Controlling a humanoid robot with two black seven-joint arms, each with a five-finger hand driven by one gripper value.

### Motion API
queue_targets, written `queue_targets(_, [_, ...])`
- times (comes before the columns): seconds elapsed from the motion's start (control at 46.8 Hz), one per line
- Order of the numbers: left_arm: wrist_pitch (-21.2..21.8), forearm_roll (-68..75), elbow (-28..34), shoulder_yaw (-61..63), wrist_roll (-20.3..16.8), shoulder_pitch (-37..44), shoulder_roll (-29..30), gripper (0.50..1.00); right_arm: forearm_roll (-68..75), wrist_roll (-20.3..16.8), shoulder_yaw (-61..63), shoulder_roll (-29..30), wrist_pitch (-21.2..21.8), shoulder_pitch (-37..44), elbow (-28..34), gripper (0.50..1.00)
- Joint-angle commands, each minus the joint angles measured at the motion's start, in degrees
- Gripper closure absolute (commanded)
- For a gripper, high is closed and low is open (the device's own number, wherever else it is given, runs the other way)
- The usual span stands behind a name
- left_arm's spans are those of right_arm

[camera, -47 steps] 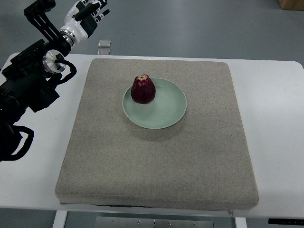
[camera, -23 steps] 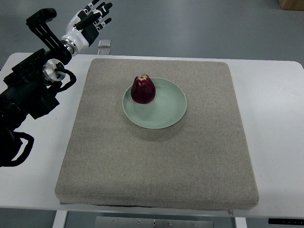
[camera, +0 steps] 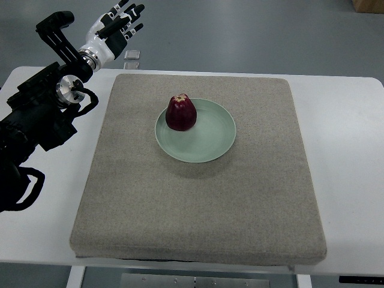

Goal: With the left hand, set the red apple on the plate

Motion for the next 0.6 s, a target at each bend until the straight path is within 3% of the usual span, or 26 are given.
queue_targets(0.0, [0.1, 0.0, 0.0, 0.0, 0.1, 0.1, 0.0, 0.529, -0.1, 0.1, 0.1, 0.0, 1.2, 0.2, 2.1, 0.568])
queue_targets(0.085, [0.2, 0.0, 0.0, 0.0, 0.0, 0.0, 0.0, 0.531, -0.1, 0.0, 0.0, 0.0, 2.5, 0.2, 4.4, 0.570])
queue_targets(0.577, [0.4, -0.1, 0.0, 0.0, 0.1, 0.0, 0.0, 0.529, -0.4, 0.5, -0.1, 0.0, 2.5, 0.2, 4.2, 0.568])
